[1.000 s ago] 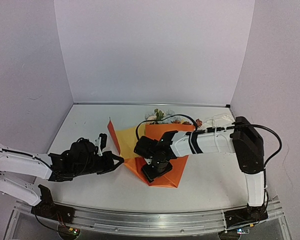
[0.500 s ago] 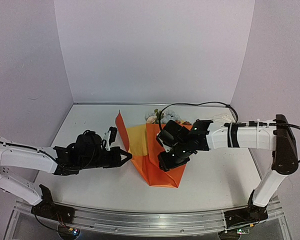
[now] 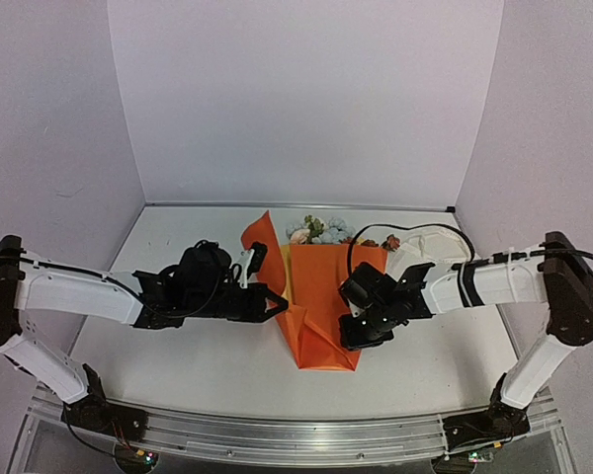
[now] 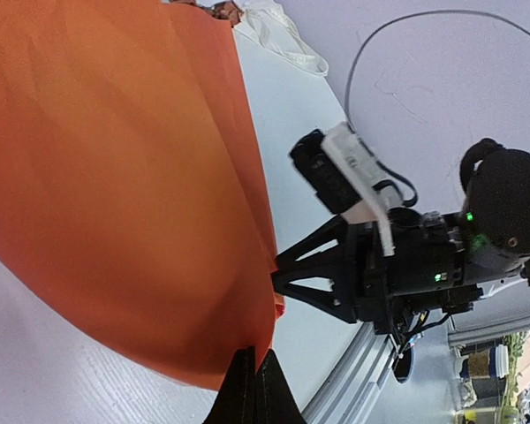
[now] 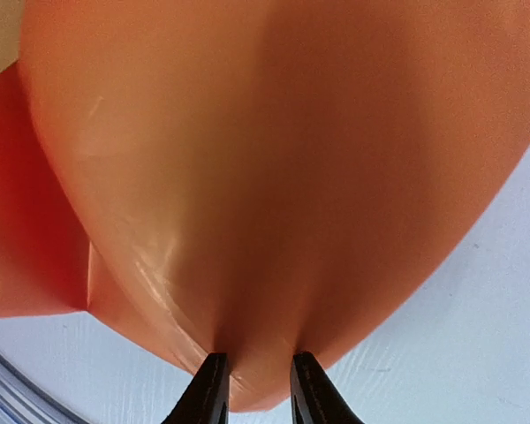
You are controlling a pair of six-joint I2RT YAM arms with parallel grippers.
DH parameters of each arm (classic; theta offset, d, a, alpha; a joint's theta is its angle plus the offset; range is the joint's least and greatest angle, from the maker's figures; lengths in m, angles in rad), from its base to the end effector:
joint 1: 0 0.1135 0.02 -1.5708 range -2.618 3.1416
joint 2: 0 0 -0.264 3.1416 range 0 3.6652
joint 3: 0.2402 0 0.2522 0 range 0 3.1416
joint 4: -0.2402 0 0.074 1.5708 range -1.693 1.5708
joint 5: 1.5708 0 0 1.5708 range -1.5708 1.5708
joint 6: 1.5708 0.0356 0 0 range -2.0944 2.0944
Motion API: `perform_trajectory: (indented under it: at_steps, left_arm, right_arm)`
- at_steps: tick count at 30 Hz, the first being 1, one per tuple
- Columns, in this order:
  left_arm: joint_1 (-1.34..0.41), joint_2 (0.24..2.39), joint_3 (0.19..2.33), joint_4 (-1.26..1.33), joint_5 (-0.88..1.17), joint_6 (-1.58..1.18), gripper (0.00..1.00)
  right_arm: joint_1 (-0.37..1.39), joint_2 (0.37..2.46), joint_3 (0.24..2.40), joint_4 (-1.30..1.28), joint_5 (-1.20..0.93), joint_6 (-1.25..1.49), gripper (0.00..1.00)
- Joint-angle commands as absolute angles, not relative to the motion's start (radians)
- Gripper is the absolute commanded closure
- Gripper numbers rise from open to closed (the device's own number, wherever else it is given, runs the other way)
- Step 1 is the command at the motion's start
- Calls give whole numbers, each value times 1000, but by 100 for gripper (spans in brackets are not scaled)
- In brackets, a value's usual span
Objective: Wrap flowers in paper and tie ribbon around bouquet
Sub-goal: Fold the 2/3-folded wrapping paper at the center of the board.
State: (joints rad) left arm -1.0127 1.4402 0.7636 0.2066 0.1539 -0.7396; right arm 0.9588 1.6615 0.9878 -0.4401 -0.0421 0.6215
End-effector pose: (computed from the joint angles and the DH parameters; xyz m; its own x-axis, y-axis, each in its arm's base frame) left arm 0.1603 -0.2671 0.2192 -0.7909 0.0092 -0.6118 0.5111 0.5599 -0.6522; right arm 0.1833 0.2637 0.1722 -0.9015 -0.2718 -0.3368 -0.3733 0.8820 0.2876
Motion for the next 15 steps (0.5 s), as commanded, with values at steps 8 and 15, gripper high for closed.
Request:
perform_trajectory:
  at_steps: [8,15]
  left_arm:
    - [-1034,1702,1025,164,364,-638,100]
    - [-1034,1845,1134,136,426,-633,100]
  right_arm:
    - [936,1693,913,-238,-71,760,83]
    - [916,1447,749,-174,0,822,78]
